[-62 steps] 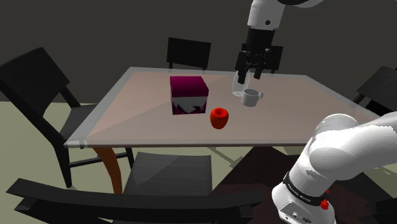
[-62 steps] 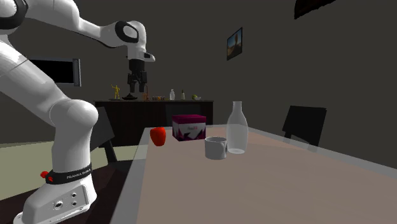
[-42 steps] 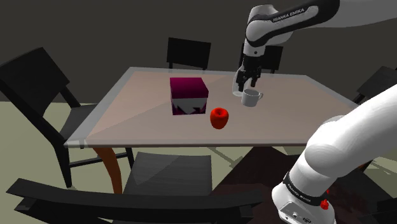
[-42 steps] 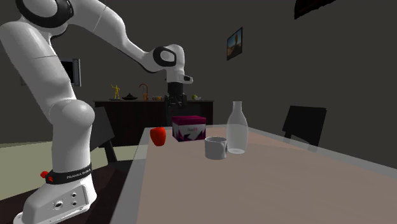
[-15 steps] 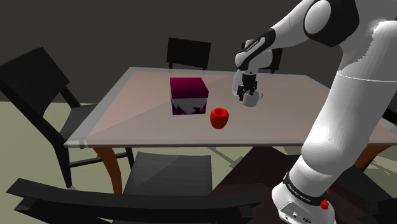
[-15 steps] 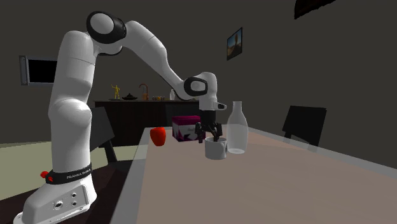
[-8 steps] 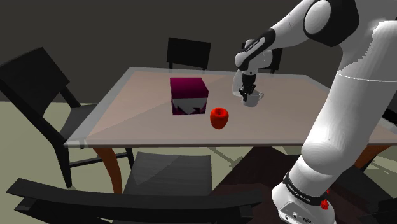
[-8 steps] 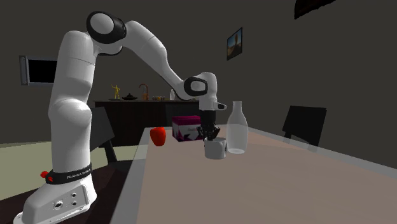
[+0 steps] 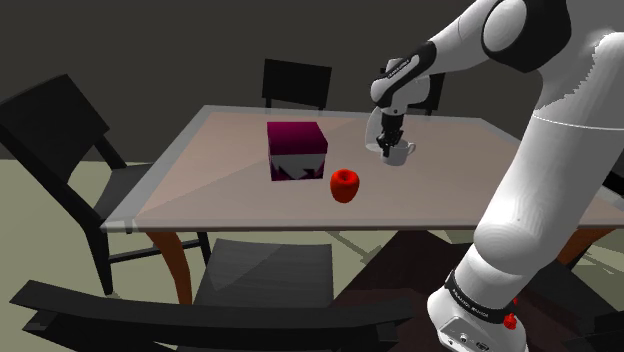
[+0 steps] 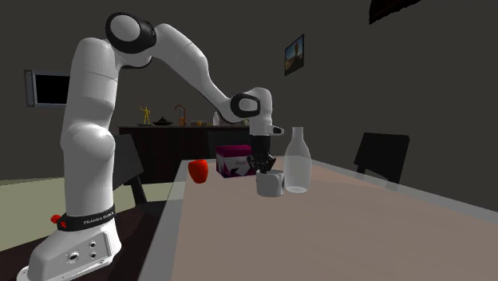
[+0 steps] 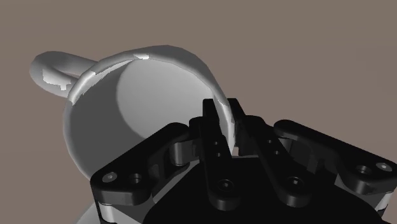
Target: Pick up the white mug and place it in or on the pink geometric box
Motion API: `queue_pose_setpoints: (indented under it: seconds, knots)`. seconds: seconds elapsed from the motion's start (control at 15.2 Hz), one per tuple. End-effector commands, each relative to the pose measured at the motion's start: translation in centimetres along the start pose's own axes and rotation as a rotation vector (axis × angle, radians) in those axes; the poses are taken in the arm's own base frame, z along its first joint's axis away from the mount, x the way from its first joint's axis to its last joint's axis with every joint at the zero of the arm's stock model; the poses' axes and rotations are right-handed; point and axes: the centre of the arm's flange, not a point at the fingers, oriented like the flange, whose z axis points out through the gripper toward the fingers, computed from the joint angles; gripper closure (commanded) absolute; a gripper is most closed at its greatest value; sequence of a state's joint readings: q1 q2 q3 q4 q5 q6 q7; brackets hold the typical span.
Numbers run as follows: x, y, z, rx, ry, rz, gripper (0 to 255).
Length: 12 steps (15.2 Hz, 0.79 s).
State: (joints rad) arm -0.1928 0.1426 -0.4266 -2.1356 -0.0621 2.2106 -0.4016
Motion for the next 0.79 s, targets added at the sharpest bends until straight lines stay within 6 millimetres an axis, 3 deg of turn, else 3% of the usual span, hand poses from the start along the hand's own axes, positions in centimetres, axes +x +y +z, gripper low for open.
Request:
queue_pose_setpoints:
  seconds: [0.0, 0.73]
  knots:
    - [0.0, 0.1, -1.0, 0.000, 0.000, 0.000, 255]
    - [-0.5, 0.5, -6.8, 0.000, 0.000, 0.000, 255]
